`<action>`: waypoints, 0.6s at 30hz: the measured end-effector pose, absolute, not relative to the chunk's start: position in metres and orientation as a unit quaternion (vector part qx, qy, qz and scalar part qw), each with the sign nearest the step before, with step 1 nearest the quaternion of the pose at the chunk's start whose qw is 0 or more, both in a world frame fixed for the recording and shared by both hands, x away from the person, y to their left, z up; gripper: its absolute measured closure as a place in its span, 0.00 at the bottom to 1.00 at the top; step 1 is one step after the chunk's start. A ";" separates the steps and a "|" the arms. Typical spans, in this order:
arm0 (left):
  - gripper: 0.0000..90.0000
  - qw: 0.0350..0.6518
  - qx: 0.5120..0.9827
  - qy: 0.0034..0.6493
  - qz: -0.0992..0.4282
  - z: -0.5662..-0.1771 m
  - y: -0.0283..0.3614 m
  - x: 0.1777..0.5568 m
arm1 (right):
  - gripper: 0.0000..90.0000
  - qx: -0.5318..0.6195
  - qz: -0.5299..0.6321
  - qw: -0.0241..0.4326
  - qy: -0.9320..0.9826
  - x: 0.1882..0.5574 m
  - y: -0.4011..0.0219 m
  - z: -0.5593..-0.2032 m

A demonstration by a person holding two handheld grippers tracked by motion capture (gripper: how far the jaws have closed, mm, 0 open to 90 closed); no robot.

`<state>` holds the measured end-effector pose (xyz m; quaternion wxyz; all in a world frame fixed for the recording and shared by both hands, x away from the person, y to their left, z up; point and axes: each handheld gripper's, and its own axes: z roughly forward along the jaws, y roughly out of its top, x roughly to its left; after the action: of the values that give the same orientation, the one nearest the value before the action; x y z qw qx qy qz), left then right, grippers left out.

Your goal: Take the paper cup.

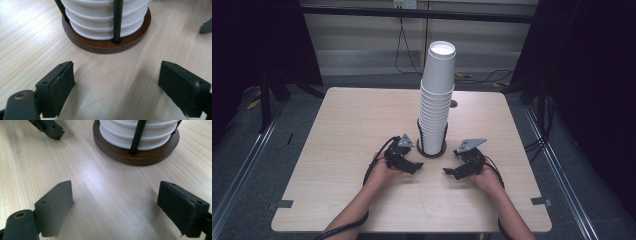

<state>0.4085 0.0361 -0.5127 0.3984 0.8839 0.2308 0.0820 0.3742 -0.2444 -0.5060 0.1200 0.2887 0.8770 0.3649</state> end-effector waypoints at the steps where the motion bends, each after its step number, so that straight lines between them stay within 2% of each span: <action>1: 0.16 0.401 0.883 0.230 0.079 -0.513 0.037 0.408 | 0.14 0.290 0.364 0.121 0.877 0.374 -0.244 -0.506; 10: 0.16 0.422 0.878 0.219 0.050 -0.500 0.048 0.404 | 0.16 0.312 0.382 0.132 0.860 0.368 -0.248 -0.504; 12: 0.17 0.422 0.881 0.211 0.043 -0.484 0.053 0.404 | 0.17 0.334 0.410 0.105 0.842 0.369 -0.251 -0.498; 16: 0.17 0.427 0.878 0.215 0.030 -0.454 0.062 0.410 | 0.18 0.328 0.403 0.130 0.845 0.369 -0.249 -0.476; 18: 0.17 0.432 0.874 0.219 0.038 -0.440 0.066 0.413 | 0.17 0.335 0.417 0.124 0.836 0.371 -0.248 -0.464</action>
<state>0.4132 0.0658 -0.4398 0.4324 0.8738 0.2192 0.0382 0.3709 -0.2478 -0.4640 0.1240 0.3350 0.8359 0.4167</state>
